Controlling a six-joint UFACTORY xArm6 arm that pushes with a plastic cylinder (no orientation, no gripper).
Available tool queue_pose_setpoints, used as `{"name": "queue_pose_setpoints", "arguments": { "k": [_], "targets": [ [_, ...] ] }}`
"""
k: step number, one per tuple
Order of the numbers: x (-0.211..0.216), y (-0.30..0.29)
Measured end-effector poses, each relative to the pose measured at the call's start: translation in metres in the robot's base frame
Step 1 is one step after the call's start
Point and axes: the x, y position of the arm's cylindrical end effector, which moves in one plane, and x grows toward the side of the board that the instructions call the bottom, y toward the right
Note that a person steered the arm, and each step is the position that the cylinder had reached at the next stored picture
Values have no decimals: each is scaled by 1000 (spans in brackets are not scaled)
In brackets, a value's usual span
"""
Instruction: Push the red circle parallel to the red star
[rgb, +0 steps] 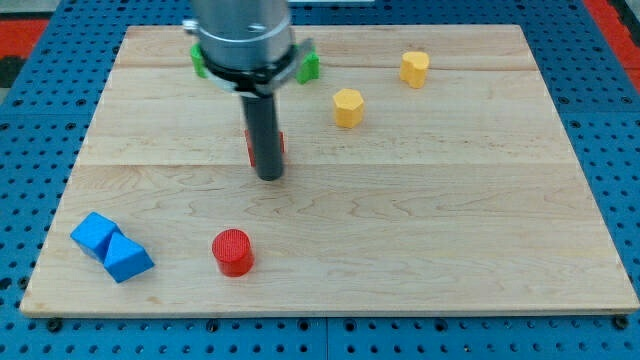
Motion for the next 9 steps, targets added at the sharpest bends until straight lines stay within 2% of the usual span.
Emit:
{"name": "queue_pose_setpoints", "arguments": {
  "k": [1,2,3,4,5,6,8,9],
  "targets": [
    [-8,30],
    [-22,25],
    [-22,-12],
    [-3,13],
    [95,45],
    [157,36],
    [141,-101],
    [117,-107]
  ]
}}
